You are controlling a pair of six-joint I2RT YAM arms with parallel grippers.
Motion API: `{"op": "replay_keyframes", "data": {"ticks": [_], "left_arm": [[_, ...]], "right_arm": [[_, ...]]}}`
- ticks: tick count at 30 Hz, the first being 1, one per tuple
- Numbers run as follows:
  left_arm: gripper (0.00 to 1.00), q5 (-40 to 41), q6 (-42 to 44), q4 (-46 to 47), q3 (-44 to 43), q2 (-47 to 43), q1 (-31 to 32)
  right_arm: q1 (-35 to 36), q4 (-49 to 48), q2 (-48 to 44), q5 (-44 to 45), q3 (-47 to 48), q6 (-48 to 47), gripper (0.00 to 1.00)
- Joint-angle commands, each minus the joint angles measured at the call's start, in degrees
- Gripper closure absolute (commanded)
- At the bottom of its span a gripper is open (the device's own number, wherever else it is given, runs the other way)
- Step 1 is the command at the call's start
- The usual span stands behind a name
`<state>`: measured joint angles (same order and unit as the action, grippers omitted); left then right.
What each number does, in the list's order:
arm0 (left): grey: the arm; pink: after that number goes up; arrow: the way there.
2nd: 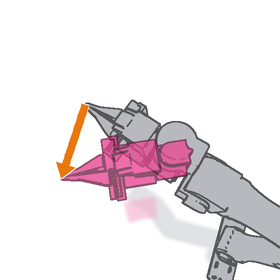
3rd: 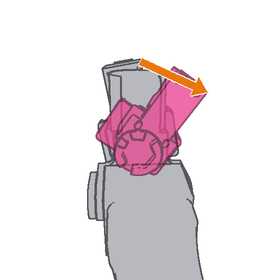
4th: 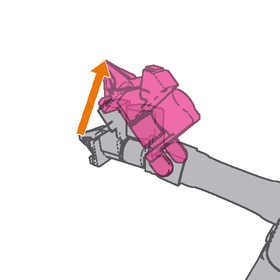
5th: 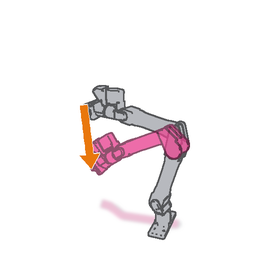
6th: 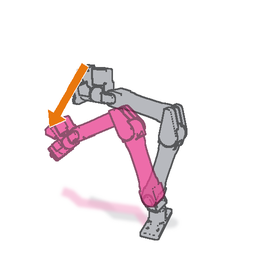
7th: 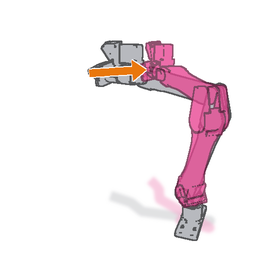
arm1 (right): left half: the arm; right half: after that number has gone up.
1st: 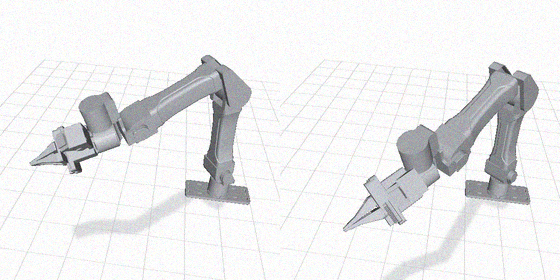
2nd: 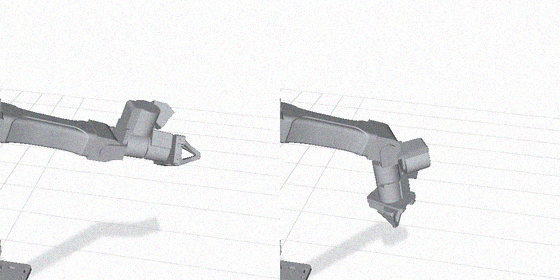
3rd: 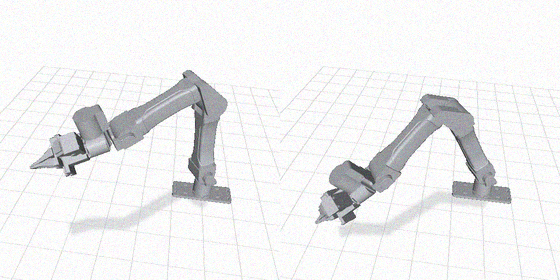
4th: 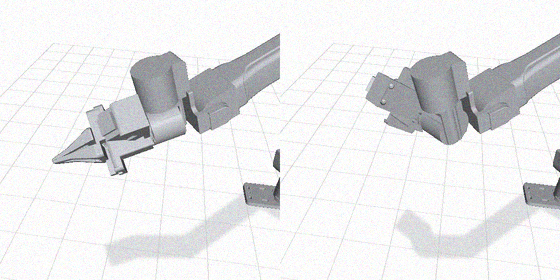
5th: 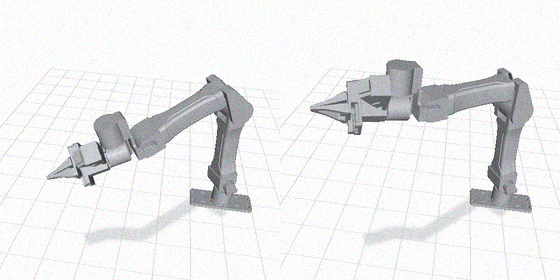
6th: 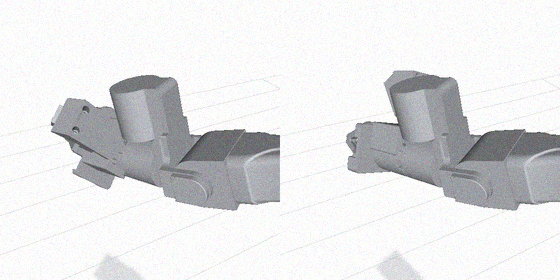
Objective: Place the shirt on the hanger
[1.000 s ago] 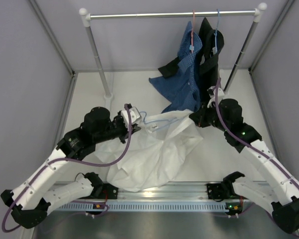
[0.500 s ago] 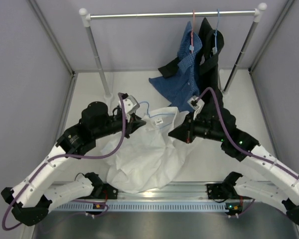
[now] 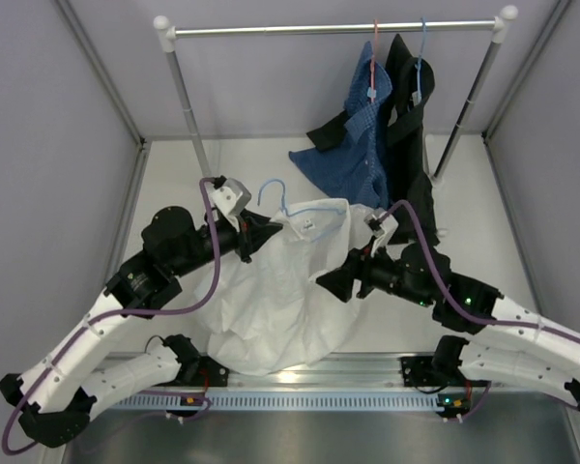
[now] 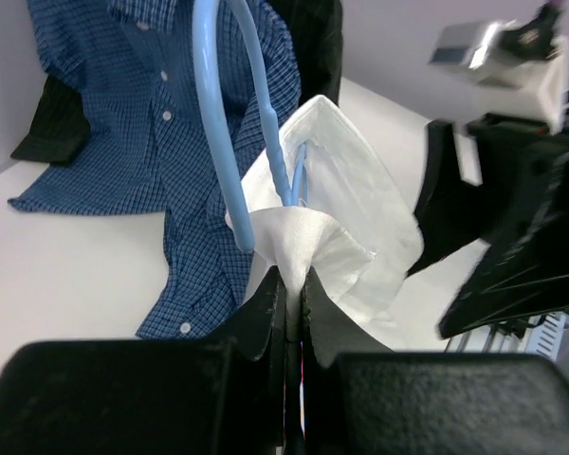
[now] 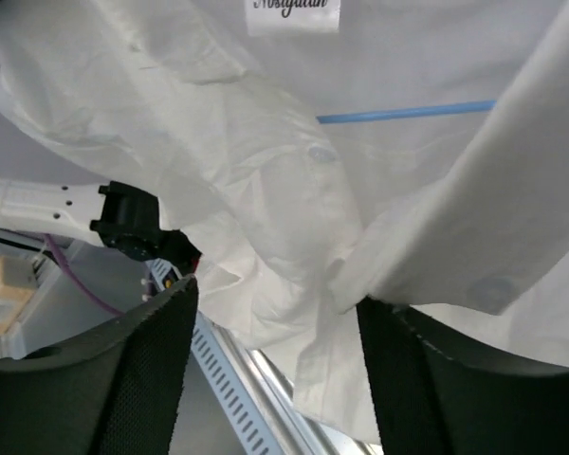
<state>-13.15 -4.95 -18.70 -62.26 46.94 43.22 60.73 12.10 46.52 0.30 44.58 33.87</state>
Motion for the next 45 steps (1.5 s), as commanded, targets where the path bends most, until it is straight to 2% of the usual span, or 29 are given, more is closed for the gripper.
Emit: {"op": "replay_keyframes", "data": {"ticks": [1, 5, 7, 11, 15, 16, 19, 21, 27, 32, 37, 40, 42, 43, 44, 45], "left_arm": [[1.00, 4.0, -0.9, 7.3, 1.4, -1.1, -0.1], [1.00, -0.7, 1.6, 7.8, 3.0, -0.9, -0.1], [1.00, -7.0, 3.2, 8.1, 4.2, -0.2, -0.1], [1.00, -19.6, 4.4, 10.7, 6.4, 0.8, -0.1], [1.00, -29.3, 4.4, 13.6, 8.0, 1.2, -0.1], [1.00, -33.3, 4.4, 14.2, 8.2, 1.3, 0.0], [1.00, -38.9, 4.2, 16.0, 8.2, 1.6, 0.0], [1.00, -41.7, 3.8, 16.7, 8.0, 1.8, 0.0], [1.00, -45.2, 3.9, 16.7, 7.2, 3.2, 0.0], [1.00, -45.1, 3.2, 16.7, 6.7, 4.9, 0.0], [1.00, -44.3, 3.1, 16.7, 6.2, 5.5, 0.0], [1.00, -42.8, 2.8, 16.8, 5.6, 5.5, 0.0], [1.00, -40.1, 2.8, 16.7, 5.3, 4.9, 0.0], [0.94, -36.4, 2.8, 16.8, 5.3, 4.7, 0.0], [0.79, -33.9, 2.6, 16.7, 5.2, 4.4, 0.0], [0.58, -30.7, 2.2, 16.2, 5.0, 3.6, 0.0]], "right_arm": [[0.9, 6.1, -8.3, 7.1, -0.4, -2.0, 0.33], [0.7, 12.7, -16.9, 11.2, 0.7, -4.7, 0.29], [0.4, 14.4, -17.3, 10.9, 4.9, -8.5, 0.28], [0.0, 18.7, -8.3, 8.9, 15.7, -15.1, 0.24], [-0.4, 17.6, 2.7, -2.8, 24.8, -22.9, 0.25], [-0.4, 16.9, 3.7, -6.6, 26.9, -24.0, 0.25], [-0.4, 13.9, 6.1, -10.9, 28.1, -27.2, 0.26], [-0.4, 13.1, 7.3, -12.0, 28.1, -28.9, 0.34], [-0.5, 6.7, 7.7, -22.3, 25.8, -29.0, 0.55], [-0.5, 4.3, 7.5, -23.6, 25.8, -28.5, 0.60], [-0.5, 4.3, 9.1, -24.4, 26.0, -28.8, 0.82], [-0.5, 4.2, 9.4, -24.0, 25.6, -28.8, 1.00], [-0.5, 4.2, 8.7, -21.8, 25.2, -29.0, 1.00], [-0.5, 4.1, 8.2, -20.6, 25.1, -29.0, 1.00], [-0.5, 4.0, 7.2, -19.2, 24.9, -29.0, 1.00], [-0.5, 3.8, 6.6, -16.3, 24.5, -29.0, 1.00]]}}
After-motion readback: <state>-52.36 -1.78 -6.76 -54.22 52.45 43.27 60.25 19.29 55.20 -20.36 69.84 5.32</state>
